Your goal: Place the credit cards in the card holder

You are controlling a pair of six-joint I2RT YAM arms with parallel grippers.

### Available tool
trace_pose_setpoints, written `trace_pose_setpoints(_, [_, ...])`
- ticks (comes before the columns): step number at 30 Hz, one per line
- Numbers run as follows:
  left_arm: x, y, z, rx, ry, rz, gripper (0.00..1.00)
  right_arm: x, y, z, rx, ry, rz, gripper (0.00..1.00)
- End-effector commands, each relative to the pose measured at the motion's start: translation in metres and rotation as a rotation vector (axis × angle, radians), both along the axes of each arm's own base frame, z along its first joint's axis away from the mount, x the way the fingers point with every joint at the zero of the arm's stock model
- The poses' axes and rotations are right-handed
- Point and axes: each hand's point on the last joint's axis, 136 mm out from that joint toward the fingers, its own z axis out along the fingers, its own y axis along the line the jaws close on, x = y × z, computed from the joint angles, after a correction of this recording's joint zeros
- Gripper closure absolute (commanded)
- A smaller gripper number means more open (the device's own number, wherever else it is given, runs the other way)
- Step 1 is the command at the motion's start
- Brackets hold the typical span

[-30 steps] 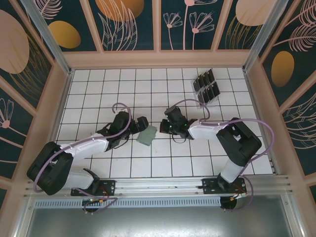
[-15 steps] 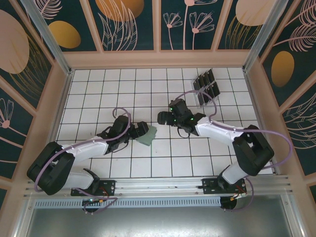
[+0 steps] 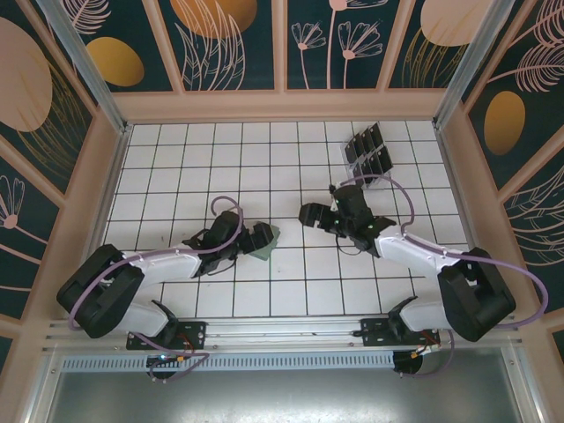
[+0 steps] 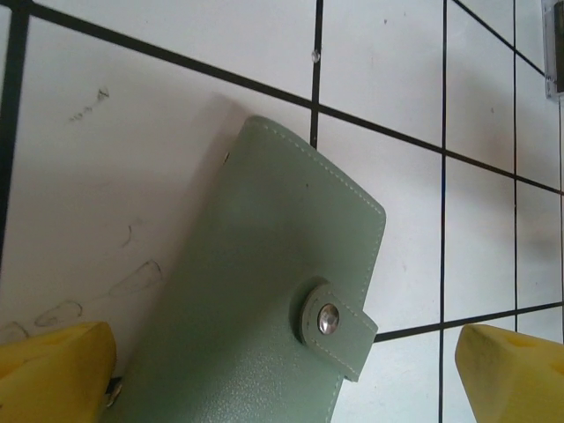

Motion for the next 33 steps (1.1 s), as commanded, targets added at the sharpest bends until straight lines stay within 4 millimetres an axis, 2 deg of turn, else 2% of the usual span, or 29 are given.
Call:
trace_pose_setpoints(1, [0.004, -0.013, 0.013, -0.06, -0.03, 0.008, 0.01, 0.0, 0.01, 0.026, 0.106, -0.051, 0.013, 0.29])
trace_pose_setpoints(3, [0.0, -0.018, 0.017, -0.083, -0.03, 0.004, 0.01, -0.001, 0.006, 0.023, 0.096, -0.041, -0.002, 0.35])
trace_pose_setpoints(9, [-0.011, -0.038, 0.027, -0.172, -0.028, -0.003, 0.02, 0.003, -0.005, 0.01, 0.017, 0.009, -0.07, 0.4])
trace_pose_setpoints(13, [-0.008, -0.031, 0.029, -0.148, -0.046, 0.027, 0.02, 0.002, -0.001, 0.007, -0.063, 0.023, -0.077, 0.38])
trace_pose_setpoints(18, [0.009, -0.004, 0.048, -0.016, -0.132, 0.098, 0.01, -0.004, 0.027, 0.003, -0.195, 0.009, -0.011, 0.36])
trace_pose_setpoints(22, [0.034, 0.033, 0.058, 0.01, -0.146, 0.187, 0.02, -0.005, 0.051, -0.01, -0.327, 0.005, 0.057, 0.37])
trace_pose_setpoints(24, [0.045, 0.051, 0.059, 0.012, -0.143, 0.22, 0.01, -0.006, 0.065, -0.016, -0.396, 0.003, 0.099, 0.38])
trace_pose_setpoints(27, [0.057, 0.069, 0.058, 0.029, -0.136, 0.24, 0.01, -0.006, 0.08, -0.024, -0.519, -0.009, 0.138, 0.39])
trace_pose_setpoints(33, [0.07, 0.089, 0.048, 0.036, -0.114, 0.27, 0.01, -0.011, 0.102, -0.04, -0.713, -0.025, 0.199, 0.41])
